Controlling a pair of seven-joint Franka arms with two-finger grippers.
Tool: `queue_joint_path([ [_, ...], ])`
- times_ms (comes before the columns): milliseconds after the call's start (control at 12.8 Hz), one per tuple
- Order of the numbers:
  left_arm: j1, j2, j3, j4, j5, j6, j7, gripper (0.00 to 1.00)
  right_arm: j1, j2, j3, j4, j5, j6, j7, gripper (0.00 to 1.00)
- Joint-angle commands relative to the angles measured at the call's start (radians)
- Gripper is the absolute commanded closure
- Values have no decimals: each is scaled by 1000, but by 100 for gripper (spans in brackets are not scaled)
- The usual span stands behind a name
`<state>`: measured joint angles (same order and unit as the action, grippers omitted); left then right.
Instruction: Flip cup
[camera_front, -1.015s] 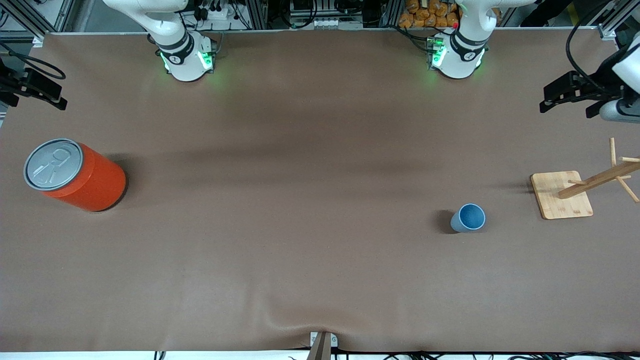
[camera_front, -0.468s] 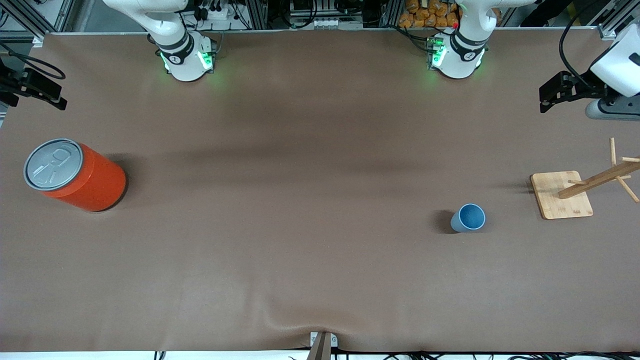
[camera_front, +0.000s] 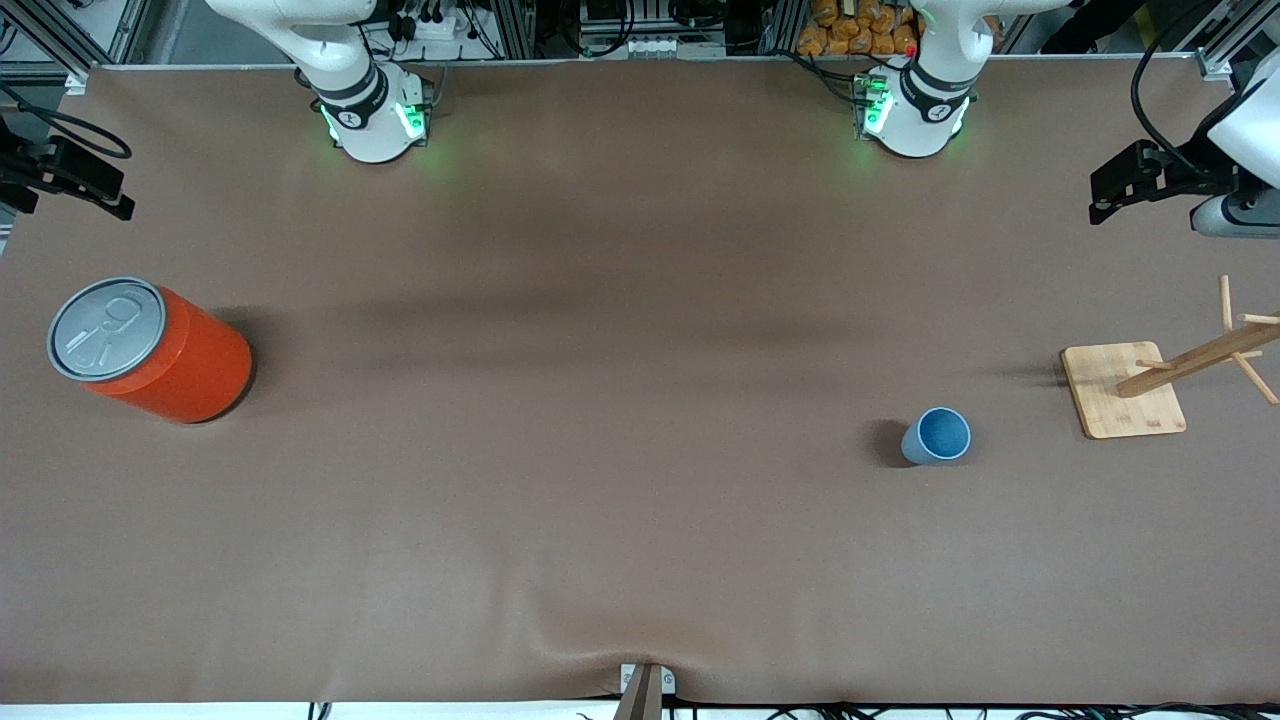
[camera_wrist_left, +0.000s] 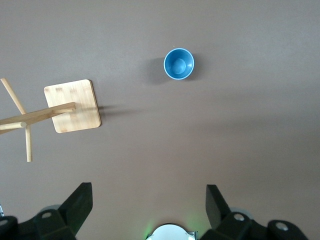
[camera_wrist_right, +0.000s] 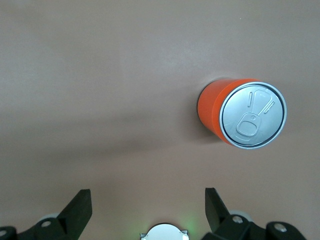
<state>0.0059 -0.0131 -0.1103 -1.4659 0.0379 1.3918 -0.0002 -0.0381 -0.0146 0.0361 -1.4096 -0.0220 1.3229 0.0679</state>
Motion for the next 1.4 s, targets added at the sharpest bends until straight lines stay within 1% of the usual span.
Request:
queue_joint_path([
  [0,9,7,-3,4,-29,-8,-4,0,-9,-21,7,-17,11,2,-10,0],
  [156,8,31,-3,2,-84,6,-17,0,-11,-21,7,-17,11,-1,-10,0],
  [312,9,36,-3,-4,-88,22,-81,0,-9,-21,7,-17,11,1,-10,0],
  [468,13,36,-2,-5,-88,24,-84,0,-12,-22,7,-19,11,-7,-10,0],
  [937,46,36,0,-5,-50,26,-61,0,-13,-22,5,-19,13,-7,-10,0],
  [1171,48,36,0,-5,-47,27,-43,0,-13,-22,5,-20,11,-7,-10,0],
  [1327,46,38,-2,-5,-21,27,-29,0,-13,-22,5,-19,11,-7,-10,0],
])
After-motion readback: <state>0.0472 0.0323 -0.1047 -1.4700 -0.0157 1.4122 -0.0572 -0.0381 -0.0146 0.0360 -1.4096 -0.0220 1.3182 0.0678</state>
